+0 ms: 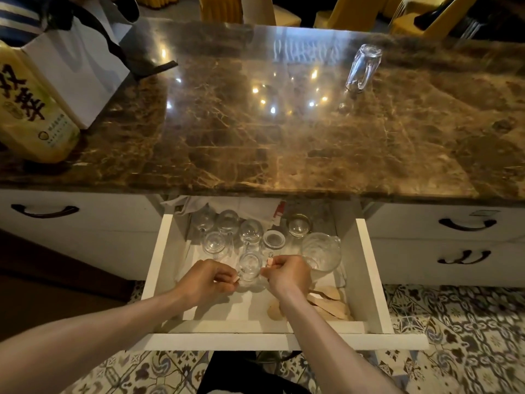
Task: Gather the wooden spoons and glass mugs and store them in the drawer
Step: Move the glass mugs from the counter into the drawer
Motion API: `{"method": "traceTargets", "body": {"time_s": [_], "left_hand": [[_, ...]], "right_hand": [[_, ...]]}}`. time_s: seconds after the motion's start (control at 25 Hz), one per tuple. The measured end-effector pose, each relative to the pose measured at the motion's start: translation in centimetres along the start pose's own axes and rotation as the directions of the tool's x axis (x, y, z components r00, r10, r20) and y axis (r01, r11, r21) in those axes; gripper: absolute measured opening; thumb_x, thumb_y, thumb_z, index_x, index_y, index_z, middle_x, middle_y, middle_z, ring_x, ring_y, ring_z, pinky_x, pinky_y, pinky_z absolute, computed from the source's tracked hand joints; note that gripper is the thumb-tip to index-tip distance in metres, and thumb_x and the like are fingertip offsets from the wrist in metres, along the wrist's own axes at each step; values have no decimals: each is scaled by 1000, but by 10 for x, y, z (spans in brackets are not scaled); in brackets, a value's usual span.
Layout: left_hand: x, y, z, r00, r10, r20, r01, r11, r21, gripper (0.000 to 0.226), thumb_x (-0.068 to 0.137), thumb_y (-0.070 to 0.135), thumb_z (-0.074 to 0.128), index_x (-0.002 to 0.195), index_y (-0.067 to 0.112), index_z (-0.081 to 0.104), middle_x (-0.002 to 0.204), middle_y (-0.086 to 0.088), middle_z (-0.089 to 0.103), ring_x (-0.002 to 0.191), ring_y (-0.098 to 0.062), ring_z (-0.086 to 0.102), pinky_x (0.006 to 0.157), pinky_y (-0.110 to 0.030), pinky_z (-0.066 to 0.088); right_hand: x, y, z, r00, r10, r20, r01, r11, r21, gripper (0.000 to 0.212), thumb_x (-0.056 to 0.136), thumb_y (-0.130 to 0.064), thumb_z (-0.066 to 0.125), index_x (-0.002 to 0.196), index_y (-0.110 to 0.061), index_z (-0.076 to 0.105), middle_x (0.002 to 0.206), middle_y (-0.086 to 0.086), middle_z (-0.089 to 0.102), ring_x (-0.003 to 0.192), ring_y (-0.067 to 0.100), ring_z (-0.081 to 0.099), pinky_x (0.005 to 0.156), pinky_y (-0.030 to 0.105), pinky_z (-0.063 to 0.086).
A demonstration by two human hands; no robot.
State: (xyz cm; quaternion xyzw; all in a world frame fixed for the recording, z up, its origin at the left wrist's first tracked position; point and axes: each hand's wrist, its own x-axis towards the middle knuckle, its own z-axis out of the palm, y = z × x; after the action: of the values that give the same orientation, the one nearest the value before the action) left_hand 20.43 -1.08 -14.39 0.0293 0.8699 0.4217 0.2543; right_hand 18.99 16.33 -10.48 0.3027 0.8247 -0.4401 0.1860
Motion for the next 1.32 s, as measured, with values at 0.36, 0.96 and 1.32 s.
{"method": "traceTargets", "body": {"time_s": [0.36, 0.96, 1.32], "left_hand": [[0, -2, 0, 1000, -27, -4, 27, 978, 209, 18, 79, 7, 69, 94, 16, 67, 93, 1, 70, 88, -11, 66, 82, -28, 52], [12, -4, -8, 987, -71, 141, 27, 955, 294, 14, 83, 17, 65, 97, 19, 64, 92, 4, 66, 83, -9, 61, 67, -13, 44], [12, 1, -10, 983, -100, 151, 32, 916, 400, 31, 89, 39, 57, 116, 23, 57, 121, 3, 63, 102, -15, 62, 81, -23, 46]], "right_hand": [[19, 14, 13, 992, 122, 28, -123, 992, 39, 26, 74, -6, 74, 57, -21, 60, 62, -5, 62, 56, 6, 53, 48, 19, 36], [30, 17, 31, 994, 95, 54, -83, 978, -190, 7, 78, -13, 66, 80, -15, 73, 84, 2, 72, 75, 17, 63, 60, 23, 41], [19, 9, 17, 967, 75, 244, 24, 924, -380, 9, 83, -15, 62, 92, -12, 60, 93, 3, 66, 80, 17, 60, 61, 26, 46]]}}
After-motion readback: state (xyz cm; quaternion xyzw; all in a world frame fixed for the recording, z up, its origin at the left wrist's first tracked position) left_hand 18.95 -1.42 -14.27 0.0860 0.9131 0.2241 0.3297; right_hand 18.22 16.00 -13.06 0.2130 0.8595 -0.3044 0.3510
